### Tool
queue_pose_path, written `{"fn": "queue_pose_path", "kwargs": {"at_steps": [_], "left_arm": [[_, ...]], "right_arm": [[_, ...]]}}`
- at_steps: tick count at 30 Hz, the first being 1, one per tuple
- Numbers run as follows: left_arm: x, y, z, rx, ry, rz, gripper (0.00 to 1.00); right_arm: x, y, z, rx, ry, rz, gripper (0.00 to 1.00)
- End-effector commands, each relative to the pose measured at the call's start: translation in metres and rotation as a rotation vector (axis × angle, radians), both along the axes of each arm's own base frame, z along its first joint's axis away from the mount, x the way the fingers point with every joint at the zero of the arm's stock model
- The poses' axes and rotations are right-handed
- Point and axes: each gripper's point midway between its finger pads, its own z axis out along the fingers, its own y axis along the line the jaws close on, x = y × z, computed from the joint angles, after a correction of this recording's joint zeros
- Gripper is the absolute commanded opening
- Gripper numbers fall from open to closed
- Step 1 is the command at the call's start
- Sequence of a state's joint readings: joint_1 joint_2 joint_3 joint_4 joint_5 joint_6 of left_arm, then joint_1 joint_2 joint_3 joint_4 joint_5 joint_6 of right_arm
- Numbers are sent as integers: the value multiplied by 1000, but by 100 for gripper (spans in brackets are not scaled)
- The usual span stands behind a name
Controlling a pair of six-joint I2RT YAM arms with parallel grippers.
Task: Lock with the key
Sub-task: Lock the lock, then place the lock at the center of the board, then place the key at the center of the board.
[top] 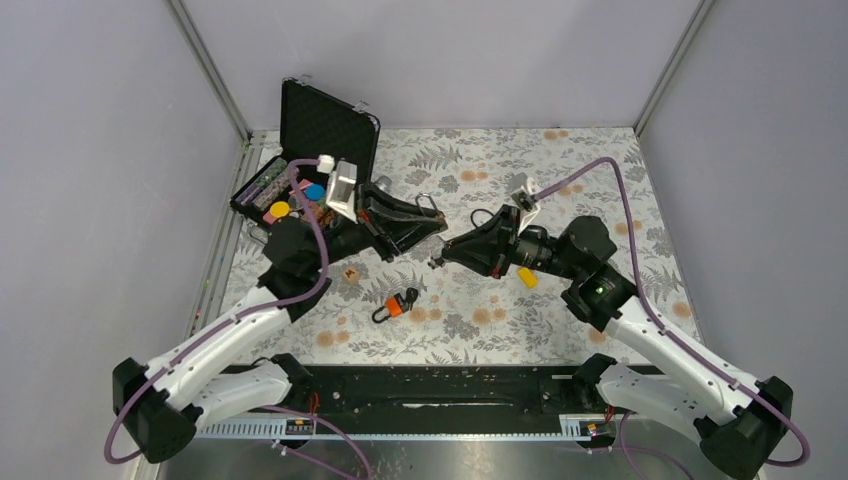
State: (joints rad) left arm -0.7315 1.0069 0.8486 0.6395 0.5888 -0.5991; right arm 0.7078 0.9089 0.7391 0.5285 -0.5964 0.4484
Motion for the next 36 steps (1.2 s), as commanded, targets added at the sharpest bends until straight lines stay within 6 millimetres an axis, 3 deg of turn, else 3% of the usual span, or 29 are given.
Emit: {"fn": "queue_pose_path", "kwargs": {"at_steps": [1, 5, 8, 12, 15, 17, 20, 23, 27, 29, 36], "left_arm": [[-1, 34, 37, -95, -64, 169, 0], [5, 55, 40, -144, -44, 280, 0], [17, 54, 25, -74, -4, 334, 0], [45, 39, -33, 124, 159, 383, 0], [59, 13, -96, 251, 334, 334, 0], [65, -6, -139, 301, 453, 304, 0], [66, -37, -192, 344, 584, 261, 0], [61, -72, -232, 369, 685, 197, 0], [47, -120, -265, 390, 784, 77, 0], [38, -139, -282, 422, 821, 41, 6], [19, -165, -328, 555, 881, 61, 25]], "right_arm": [[-19, -11, -39, -285, 60, 76, 0], [-35, -16, -57, -355, 128, 145, 0], [-13, -25, -73, -407, 189, -3, 0], [39, -56, -104, -514, 359, -359, 0], [72, -93, -140, -587, 514, -641, 0], [83, -114, -169, -604, 630, -755, 0], [84, -138, -205, -576, 786, -860, 0], [76, -153, -231, -563, 866, -914, 0], [59, -165, -263, -574, 951, -953, 0], [50, -165, -276, -567, 1003, -950, 3], [39, -164, -307, -568, 1092, -949, 7]]}}
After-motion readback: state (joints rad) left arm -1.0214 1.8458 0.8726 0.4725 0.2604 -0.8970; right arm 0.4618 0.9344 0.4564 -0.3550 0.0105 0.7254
